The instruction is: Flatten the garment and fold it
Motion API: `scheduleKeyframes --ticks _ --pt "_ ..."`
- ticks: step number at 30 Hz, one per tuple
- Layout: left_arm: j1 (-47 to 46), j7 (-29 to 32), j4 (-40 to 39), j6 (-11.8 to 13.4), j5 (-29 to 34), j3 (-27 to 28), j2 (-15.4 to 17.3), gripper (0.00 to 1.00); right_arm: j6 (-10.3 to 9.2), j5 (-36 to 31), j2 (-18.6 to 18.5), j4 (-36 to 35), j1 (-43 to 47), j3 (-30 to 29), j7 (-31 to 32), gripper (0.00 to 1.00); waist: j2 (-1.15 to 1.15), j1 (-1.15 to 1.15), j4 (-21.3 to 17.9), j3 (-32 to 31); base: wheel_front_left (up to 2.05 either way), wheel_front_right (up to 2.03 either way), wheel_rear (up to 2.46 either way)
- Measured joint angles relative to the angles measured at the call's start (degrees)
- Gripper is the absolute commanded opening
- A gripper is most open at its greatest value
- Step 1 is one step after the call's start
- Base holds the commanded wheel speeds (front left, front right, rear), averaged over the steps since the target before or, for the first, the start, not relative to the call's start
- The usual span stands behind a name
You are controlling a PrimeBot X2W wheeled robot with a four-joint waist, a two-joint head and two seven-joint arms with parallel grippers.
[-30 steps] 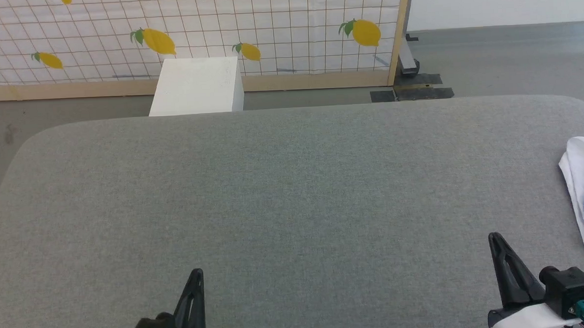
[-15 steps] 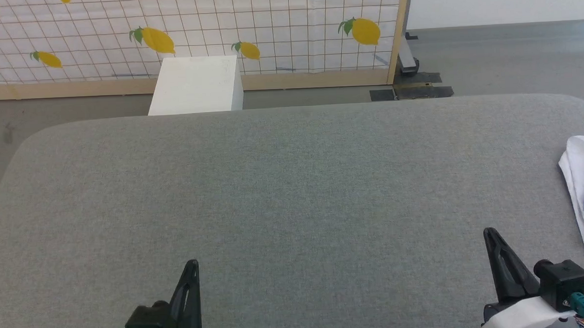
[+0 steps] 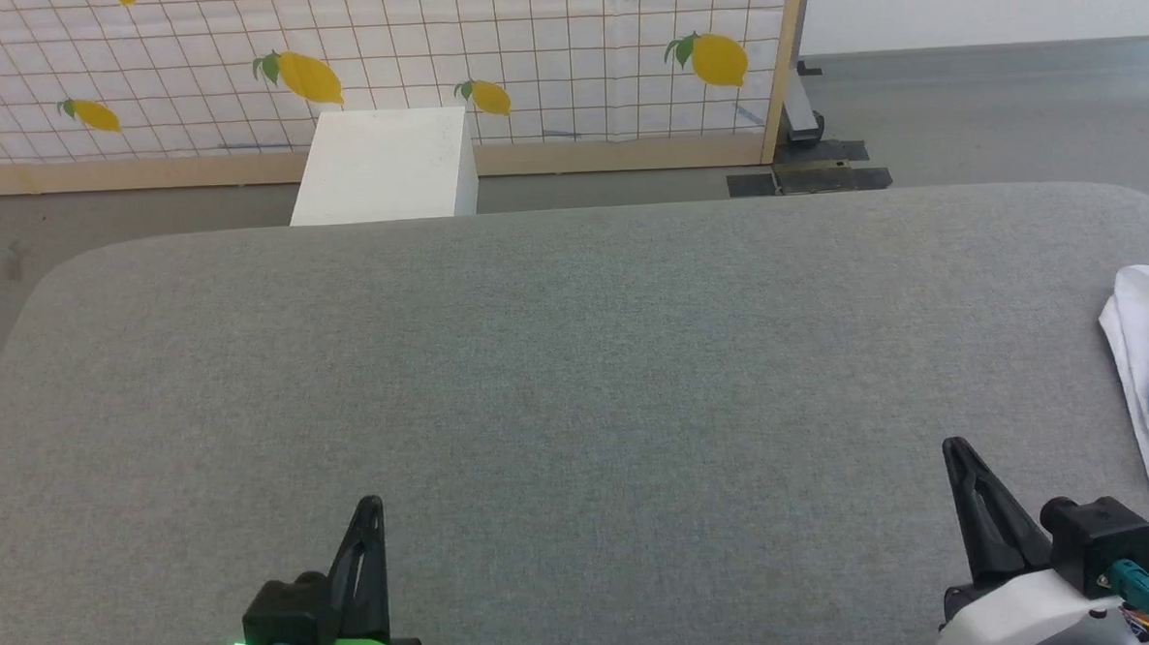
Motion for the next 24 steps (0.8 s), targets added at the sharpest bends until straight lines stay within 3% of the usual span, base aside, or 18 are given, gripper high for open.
scheduleKeyframes --ticks 24 --pt "-2.9 3.0 0.8 -0.9 1.8 3.0 -0.7 0.0 0.0 -0.1 0.0 1.0 -2.5 0.8 1.4 0.0 0.0 0.0 -0.1 0.3 0.0 0.0 0.0"
